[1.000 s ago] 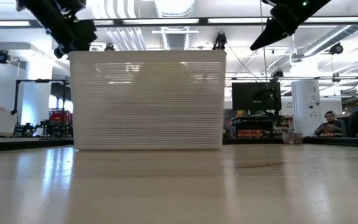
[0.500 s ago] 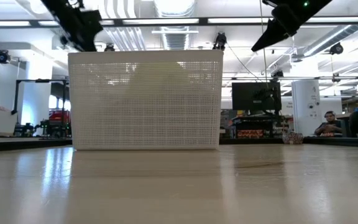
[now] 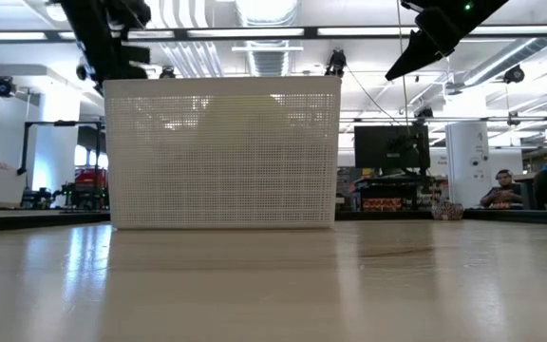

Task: Sort clothes
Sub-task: Move the white laundry bin from the top left to the top center of the table

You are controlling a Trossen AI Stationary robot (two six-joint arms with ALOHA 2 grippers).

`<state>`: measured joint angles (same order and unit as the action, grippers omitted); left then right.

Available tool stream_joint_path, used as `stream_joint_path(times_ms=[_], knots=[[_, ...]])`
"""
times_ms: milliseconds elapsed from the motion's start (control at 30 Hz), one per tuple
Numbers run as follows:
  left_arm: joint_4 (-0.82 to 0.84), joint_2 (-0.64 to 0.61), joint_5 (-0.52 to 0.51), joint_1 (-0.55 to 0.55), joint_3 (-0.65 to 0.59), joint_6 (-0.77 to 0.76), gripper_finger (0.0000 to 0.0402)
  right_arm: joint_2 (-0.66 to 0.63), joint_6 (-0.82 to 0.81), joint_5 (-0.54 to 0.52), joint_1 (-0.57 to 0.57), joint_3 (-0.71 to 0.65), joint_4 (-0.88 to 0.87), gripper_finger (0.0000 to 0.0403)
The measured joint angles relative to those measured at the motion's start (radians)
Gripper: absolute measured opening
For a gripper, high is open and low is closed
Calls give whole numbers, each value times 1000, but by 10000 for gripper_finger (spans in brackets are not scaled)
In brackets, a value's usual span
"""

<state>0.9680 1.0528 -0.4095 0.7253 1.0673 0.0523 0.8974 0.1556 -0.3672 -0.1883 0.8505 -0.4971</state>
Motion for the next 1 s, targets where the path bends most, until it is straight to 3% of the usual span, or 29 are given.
stream_joint_path(times_ms=[100, 300, 433, 633, 833, 1000], knots=[[-111, 6, 28, -1, -66, 13, 0, 0, -1, 1, 0, 0, -1, 0], [-338, 20, 215, -3, -139, 5, 0, -1, -3, 46, -1, -1, 3, 0], [-439, 68, 268, -2, -144, 5, 0, -7, -2, 152, 1, -1, 20, 0], [-582, 148, 382, -2, -128, 26, 0, -12, -2, 160, 0, -1, 47, 0], [-616, 199, 441, -18, -102, 28, 0, -12, -6, 254, 0, -1, 40, 0], [-608, 127, 440, -35, -70, 45, 0, -11, -25, 380, 41, -1, 66, 0]])
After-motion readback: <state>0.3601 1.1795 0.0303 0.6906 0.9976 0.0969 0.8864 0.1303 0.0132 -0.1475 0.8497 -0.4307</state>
